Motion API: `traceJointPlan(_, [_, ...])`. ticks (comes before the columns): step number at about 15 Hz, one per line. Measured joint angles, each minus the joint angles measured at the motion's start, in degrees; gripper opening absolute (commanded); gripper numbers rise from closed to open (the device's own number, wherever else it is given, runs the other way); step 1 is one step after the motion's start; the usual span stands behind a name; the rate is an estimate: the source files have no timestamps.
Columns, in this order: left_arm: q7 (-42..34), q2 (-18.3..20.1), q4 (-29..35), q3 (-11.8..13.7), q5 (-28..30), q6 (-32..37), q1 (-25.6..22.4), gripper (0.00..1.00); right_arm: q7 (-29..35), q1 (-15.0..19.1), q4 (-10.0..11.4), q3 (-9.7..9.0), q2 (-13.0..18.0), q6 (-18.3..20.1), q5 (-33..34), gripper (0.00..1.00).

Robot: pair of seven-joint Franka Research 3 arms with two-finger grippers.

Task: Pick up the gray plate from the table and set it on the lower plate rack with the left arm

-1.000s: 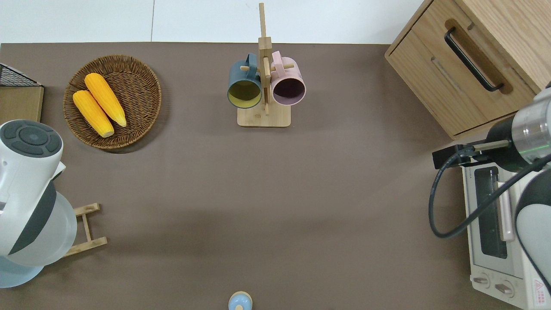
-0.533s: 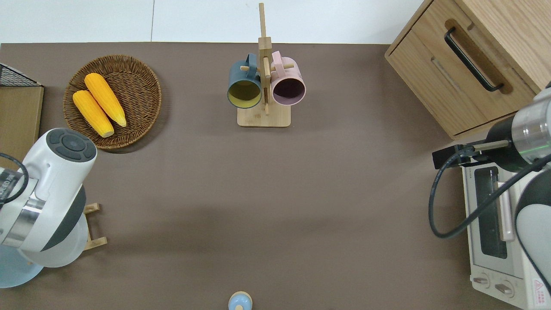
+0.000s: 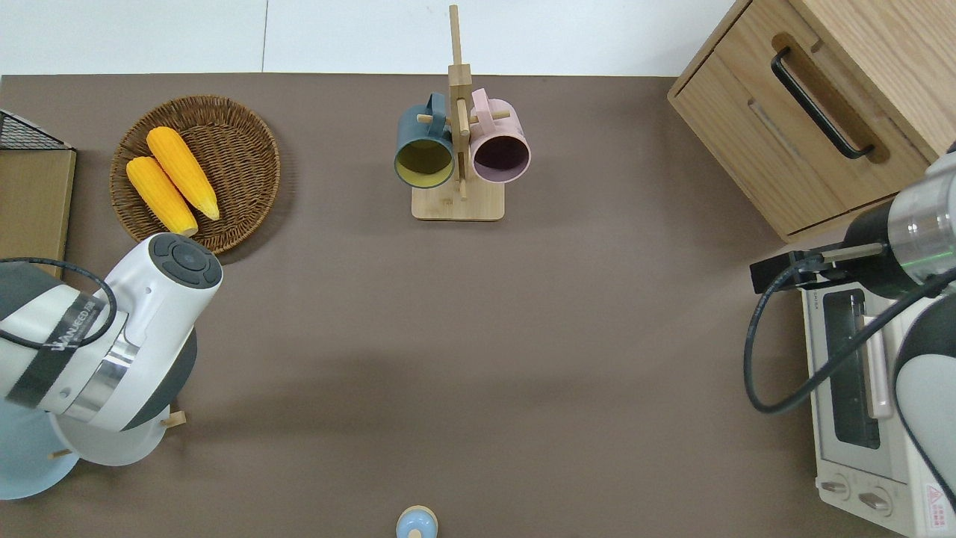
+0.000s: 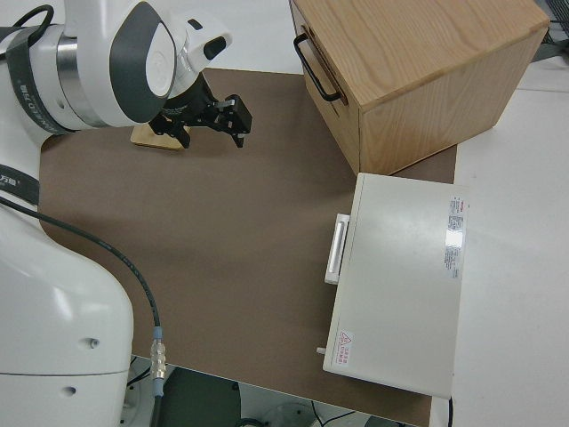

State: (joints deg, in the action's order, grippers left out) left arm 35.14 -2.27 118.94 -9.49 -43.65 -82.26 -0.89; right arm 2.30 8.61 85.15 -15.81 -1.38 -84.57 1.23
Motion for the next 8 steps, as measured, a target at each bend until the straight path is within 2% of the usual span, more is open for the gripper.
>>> traceJointPlan(2, [-0.01,0.00,0.00,-0.01,0.23,-0.03,0.00,0.95,0.00,0.00,0.00,0.00,0.00,0.00,0.00,0.983])
traceJointPlan(5, [-0.16,-0.01,-0.39,-0.10,2.11,-0.39,0.02,0.98,0.00,0.00,0.00,0.00,0.00,0.00,0.00,0.983])
traceJointPlan(8, [-0.21,0.03,-2.74,-0.15,7.06,-1.55,0.07,0.98,0.00,0.00,0.00,0.00,0.00,0.00,0.00,0.983])
